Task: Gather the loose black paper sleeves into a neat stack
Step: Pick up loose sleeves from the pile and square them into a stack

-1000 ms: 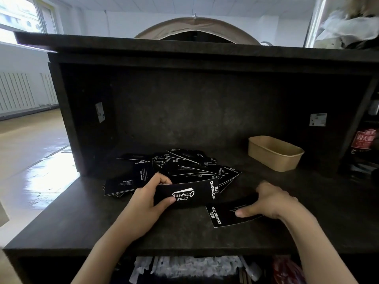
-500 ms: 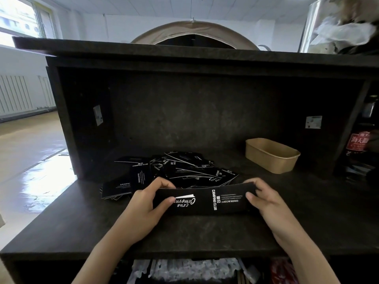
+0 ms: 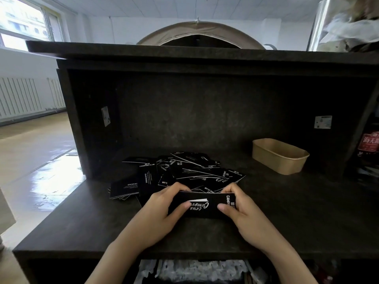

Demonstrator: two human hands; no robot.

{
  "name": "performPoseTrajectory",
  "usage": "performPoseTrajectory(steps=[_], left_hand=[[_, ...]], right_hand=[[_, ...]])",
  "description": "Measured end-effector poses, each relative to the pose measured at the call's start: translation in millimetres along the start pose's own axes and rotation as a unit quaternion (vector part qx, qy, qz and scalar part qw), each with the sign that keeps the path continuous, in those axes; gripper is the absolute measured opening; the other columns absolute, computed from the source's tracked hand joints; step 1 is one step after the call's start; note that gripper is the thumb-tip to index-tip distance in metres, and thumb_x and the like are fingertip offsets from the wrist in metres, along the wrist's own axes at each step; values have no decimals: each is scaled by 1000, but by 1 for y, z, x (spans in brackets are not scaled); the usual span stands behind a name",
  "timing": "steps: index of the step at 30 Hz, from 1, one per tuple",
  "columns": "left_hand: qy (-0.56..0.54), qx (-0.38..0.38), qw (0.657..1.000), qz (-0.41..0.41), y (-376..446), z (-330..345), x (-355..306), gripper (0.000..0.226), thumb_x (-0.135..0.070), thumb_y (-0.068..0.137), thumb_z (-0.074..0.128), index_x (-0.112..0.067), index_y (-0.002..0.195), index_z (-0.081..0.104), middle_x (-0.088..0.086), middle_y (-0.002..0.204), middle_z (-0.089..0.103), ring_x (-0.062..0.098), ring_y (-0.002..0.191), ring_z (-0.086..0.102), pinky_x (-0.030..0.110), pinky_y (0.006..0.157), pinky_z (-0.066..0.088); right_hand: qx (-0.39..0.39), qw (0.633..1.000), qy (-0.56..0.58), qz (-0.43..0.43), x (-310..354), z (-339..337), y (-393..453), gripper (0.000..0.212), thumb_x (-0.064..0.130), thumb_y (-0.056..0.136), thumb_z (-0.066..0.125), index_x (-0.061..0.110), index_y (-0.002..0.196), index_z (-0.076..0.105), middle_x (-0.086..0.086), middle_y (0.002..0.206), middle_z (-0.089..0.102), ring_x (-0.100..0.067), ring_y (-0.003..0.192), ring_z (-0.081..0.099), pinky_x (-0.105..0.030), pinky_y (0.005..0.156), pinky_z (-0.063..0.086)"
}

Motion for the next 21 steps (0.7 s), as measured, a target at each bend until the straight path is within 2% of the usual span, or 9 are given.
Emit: performPoseTrajectory(steps=[3,5,8,10,12,14,17,21], left_hand=[[-27,-24,999,-17,-1,-3,-3,25,-44,94,41,-35,107,60,-21,98,66,-2,96,62,10,78,45],[-38,-91,994,-40,-1,-7,-1,26,-41,94,41,-33,103,64,-21,92,67,-2,89,64,8,74,45],[-16,-217,971,-103,-3,-13,10,11,-24,95,55,-31,97,64,-15,82,69,2,81,64,11,69,47],[60,-252,951,-168,-5,-13,20,12,-26,92,60,-27,104,63,-10,97,67,8,93,62,24,83,49],[142,-239,923,-267,-5,-13,28,30,-35,91,60,-20,117,59,5,116,61,27,114,53,43,98,39],[165,-213,906,-326,-5,-13,30,44,-44,89,60,-19,125,54,11,126,56,33,125,45,47,103,32],[230,-174,901,-325,-5,-10,31,53,-51,88,59,-24,132,49,7,136,52,30,131,41,46,105,31],[264,-174,892,-323,-5,-9,30,45,-46,91,55,-29,133,50,3,138,53,27,131,43,43,104,33]], right_hand=[[-18,1000,-1,-6,-2,-2,-1,17,14,94,58,26,82,52,-9,87,69,-24,86,67,-52,84,52],[-41,999,2,3,-4,-4,-1,22,13,93,59,27,77,51,-5,81,68,-21,80,67,-51,81,51],[-71,997,23,22,-7,-5,-3,15,11,92,59,19,81,53,-4,82,69,-18,81,67,-48,83,52],[-80,996,32,30,-8,-5,-3,12,10,92,59,17,83,54,-5,85,70,-17,84,68,-47,85,53],[-87,995,44,38,-9,-6,-3,13,9,92,60,18,84,55,-3,86,71,-14,85,68,-44,85,53],[-91,994,51,44,-8,-5,-4,15,8,92,59,20,84,56,0,87,71,-11,85,68,-40,85,53],[-95,993,54,42,-9,-6,-4,21,7,92,59,26,82,57,2,88,72,-8,86,68,-35,83,52],[-91,993,56,45,-9,-6,-5,19,9,93,59,27,88,58,4,92,72,-2,88,67,-27,80,49]])
Point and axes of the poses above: each hand's wrist, its own y-axis towards the middle knuckle, its own z-axis out of the palm, x = y × z, the point moved 1 cm from there along y, towards the middle knuckle
